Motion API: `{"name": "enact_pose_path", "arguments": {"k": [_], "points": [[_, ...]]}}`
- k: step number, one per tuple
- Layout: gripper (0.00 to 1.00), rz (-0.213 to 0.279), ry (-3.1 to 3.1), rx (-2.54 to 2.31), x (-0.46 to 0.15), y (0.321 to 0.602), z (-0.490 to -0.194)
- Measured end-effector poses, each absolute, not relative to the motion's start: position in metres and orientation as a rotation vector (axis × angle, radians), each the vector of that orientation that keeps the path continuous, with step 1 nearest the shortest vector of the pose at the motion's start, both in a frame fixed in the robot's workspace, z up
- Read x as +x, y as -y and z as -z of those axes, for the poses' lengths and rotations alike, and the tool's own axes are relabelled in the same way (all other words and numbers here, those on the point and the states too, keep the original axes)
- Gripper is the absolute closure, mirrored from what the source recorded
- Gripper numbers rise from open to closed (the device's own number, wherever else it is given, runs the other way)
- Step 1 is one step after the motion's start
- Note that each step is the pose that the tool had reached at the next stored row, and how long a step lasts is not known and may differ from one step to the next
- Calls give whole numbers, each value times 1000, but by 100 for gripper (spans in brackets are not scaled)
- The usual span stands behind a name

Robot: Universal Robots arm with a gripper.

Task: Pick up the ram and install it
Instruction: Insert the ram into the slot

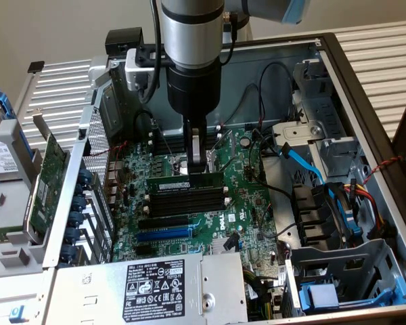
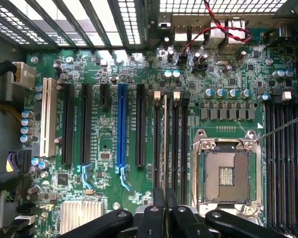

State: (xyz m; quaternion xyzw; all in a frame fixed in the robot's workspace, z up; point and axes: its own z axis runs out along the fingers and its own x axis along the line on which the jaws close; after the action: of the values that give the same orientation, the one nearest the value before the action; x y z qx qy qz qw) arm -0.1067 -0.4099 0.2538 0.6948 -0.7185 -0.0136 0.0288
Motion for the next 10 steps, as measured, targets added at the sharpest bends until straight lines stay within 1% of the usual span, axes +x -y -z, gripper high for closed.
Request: {"name": "enact_pose_path", "arguments": {"k": [10], "points": [[87,38,2204,2155,-107,410,-252]]}}
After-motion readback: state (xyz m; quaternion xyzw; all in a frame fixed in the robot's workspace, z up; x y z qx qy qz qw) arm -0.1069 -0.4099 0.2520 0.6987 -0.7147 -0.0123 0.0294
